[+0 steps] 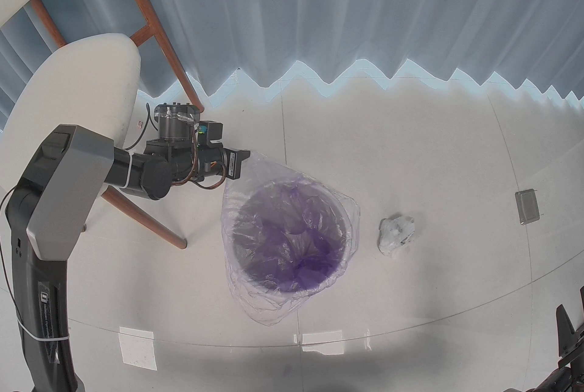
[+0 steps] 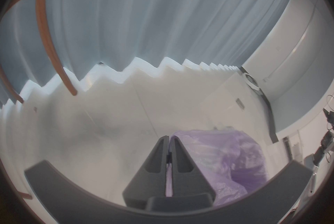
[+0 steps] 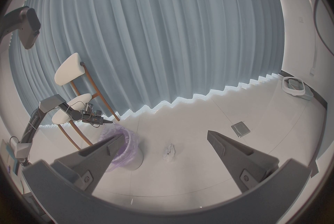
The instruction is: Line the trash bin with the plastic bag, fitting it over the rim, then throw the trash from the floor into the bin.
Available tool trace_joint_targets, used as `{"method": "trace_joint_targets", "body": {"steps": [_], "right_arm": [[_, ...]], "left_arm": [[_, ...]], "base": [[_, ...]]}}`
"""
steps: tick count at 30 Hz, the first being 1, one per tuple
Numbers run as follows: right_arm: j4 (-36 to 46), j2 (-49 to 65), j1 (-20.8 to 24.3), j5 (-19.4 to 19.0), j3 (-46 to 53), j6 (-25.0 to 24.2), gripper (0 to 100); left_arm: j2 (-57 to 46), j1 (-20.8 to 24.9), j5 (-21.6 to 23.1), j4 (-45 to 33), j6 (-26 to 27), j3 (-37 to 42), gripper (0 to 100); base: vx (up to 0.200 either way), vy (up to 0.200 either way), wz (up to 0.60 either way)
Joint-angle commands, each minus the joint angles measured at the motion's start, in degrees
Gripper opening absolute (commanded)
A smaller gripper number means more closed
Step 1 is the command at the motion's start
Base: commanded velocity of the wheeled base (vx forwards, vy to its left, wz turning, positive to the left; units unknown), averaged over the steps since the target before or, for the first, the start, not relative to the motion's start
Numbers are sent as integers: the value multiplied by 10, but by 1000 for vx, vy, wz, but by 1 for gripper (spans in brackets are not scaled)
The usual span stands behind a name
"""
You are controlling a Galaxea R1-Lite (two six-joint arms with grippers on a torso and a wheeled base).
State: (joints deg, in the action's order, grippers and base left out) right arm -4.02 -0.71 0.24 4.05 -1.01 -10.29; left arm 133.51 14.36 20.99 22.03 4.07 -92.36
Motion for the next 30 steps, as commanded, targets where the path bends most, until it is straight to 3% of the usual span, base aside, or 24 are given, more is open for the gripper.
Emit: {"method": "trace_joint_targets", "body": {"steps": [1, 13, 22, 23, 30], "right_arm": [[0, 7, 0, 0, 8, 0, 100], [-1, 7, 0, 3, 8, -10, 100], [0, 7, 0, 3, 8, -10, 100], [-1, 7, 0, 3, 8, -10, 100], [-1, 7, 0, 3, 8, -11, 100]], "left_arm": [[27, -5, -10, 8, 0, -24, 0], [54, -10, -62, 9, -1, -49, 0], [47, -6, -62, 6, -4, -4, 0], [48, -6, -62, 8, -4, 1, 100], [49, -6, -68, 65, -35, 5, 100]], "base": [[0, 0, 0], [0, 0, 0], [0, 0, 0], [0, 0, 0], [0, 0, 0]]}}
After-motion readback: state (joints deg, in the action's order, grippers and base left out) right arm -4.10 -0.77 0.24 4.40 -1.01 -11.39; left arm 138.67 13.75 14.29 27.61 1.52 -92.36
